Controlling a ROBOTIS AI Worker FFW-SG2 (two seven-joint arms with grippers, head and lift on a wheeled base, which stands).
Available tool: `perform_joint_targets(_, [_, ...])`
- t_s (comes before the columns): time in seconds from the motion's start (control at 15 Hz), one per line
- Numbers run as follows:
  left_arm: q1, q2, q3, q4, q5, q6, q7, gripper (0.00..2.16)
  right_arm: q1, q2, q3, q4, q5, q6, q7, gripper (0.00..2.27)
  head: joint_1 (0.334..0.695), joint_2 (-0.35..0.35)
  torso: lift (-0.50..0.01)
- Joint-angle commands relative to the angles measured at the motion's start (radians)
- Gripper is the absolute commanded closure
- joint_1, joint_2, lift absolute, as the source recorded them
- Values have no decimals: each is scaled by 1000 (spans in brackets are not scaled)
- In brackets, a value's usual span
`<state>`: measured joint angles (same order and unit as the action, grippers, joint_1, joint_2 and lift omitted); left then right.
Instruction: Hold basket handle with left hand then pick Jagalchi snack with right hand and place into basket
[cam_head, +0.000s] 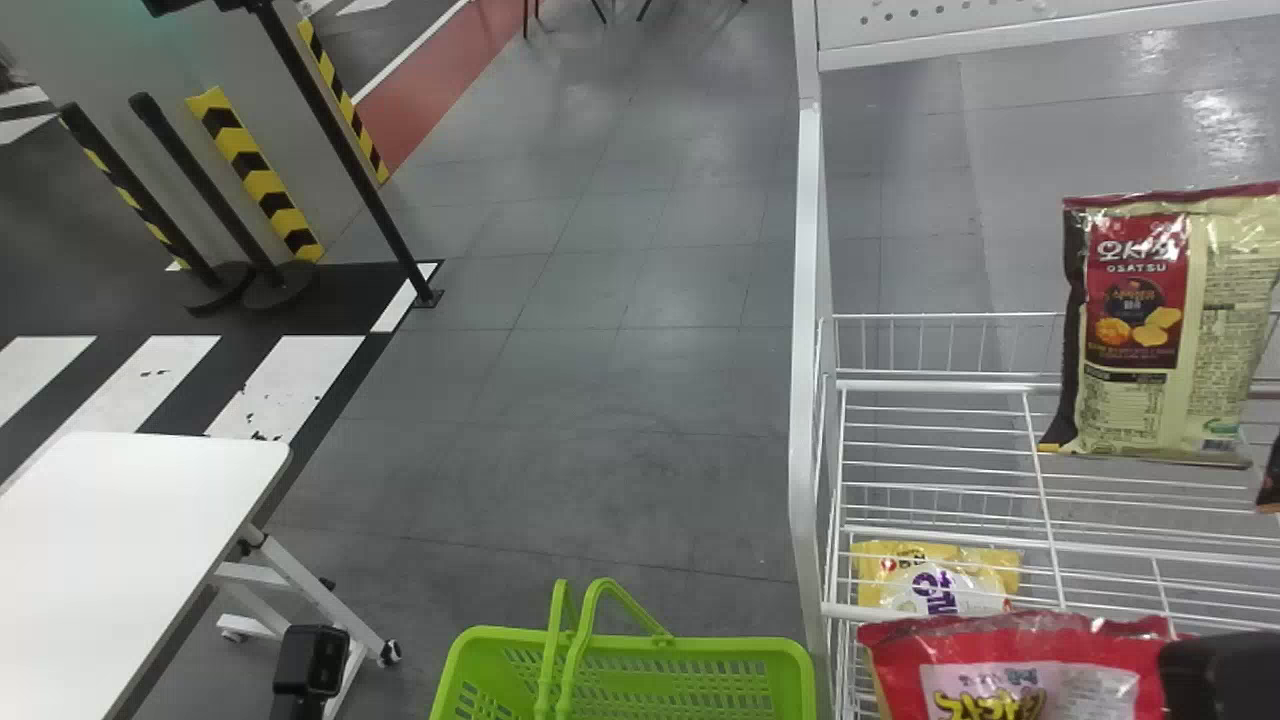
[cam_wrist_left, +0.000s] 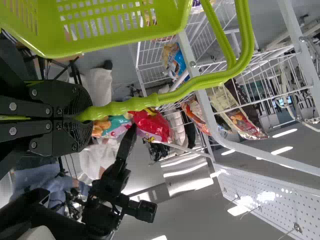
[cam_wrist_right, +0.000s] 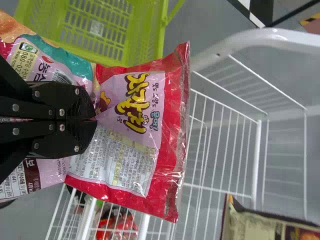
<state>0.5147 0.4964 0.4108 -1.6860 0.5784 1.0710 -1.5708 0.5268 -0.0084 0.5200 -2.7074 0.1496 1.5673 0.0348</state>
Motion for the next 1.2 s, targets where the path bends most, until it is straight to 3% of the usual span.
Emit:
perform_joint_targets(0.0, [-1,1,-1,0,0,-4,-10,2145,-19,4,3,49,-56,-9,0,2246,695,350,-9])
perform_joint_targets(0.6, [-1,-7,-3,3,0,-4,-10,2145,-116,9,38,350,-249,-230,30,2246,695,350,-9])
perform_joint_targets(0.87, [1,-10,-3,0,0,-4,-10,2145,-143,9,72,462,-281,-316,40,2246,695,350,-9])
perform_joint_targets(1.13, [1,-15,-3,-4,-2,-4,-10,2145,-175,9,75,595,-341,-586,73,2243,695,350,-9])
